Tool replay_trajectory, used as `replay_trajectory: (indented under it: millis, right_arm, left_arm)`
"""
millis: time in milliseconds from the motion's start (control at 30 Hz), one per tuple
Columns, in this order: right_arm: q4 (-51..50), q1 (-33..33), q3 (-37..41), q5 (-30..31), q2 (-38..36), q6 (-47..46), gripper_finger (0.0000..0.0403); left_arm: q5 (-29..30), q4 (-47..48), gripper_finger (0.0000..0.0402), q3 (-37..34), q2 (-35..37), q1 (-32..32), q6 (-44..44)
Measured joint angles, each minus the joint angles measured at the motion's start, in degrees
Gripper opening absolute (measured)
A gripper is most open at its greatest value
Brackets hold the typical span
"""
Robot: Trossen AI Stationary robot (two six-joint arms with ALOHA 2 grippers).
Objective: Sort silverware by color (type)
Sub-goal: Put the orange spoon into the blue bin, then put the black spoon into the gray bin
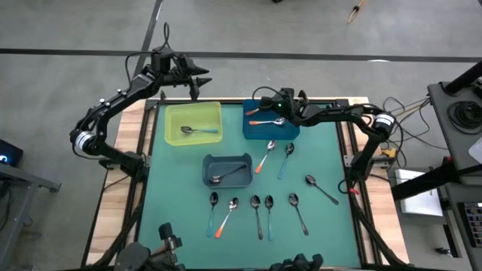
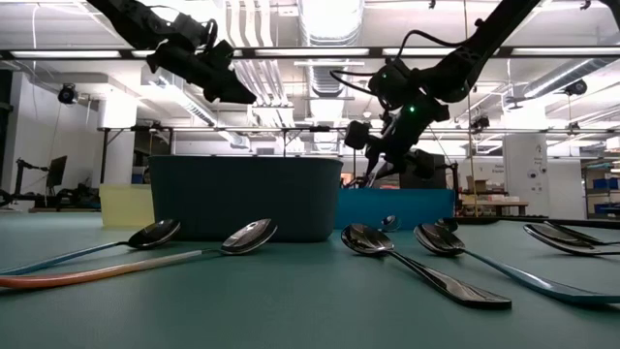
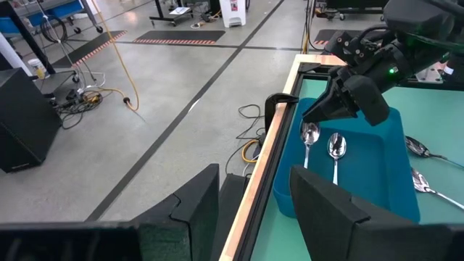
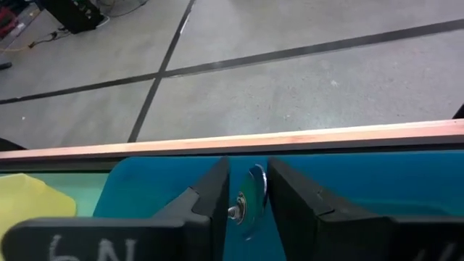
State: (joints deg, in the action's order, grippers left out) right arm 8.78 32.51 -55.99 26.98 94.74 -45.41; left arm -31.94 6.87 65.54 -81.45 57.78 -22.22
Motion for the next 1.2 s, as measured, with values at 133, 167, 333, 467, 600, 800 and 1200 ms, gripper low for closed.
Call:
replay_trajectory:
  millis: [133,167,333,467,600,800,1200]
  right_arm:
    - [-0.87,0.03,0.00,0.04,-0.02,0.00,0.0102]
    - [-1.31,0.05,0.00,0.04,-0.03,0.01,0.0105]
    - [-2.57,0.13,0.00,0.11,-0.15,0.40,0.0107]
    - [-2.97,0.16,0.00,0.23,-0.51,1.83,0.0107]
    - [-5.72,0.61,0.00,0.34,-1.66,2.10,0.0107]
    - [-10.93,0.95,0.00,1.77,-3.83,2.93,0.0107]
    - [-11.51,0.90,0.00,-11.16,-10.51,11.89,0.0106]
  left_arm:
    - [0.00,0.00,0.0151,0.00,0.00,0.00,0.03]
    - [0.01,0.00,0.0151,0.00,0.00,0.00,0.07]
    - [0.02,0.31,0.0151,0.00,0.00,0.00,0.17]
    - [0.01,0.68,0.0151,0.00,0.00,0.00,0.37]
    - [0.02,1.06,0.0151,0.00,0.00,0.00,0.77]
    - [0.01,1.09,0.0151,0.00,0.00,0.00,1.72]
    - [-1.75,4.66,0.0151,-0.07,0.00,-1.84,6.30]
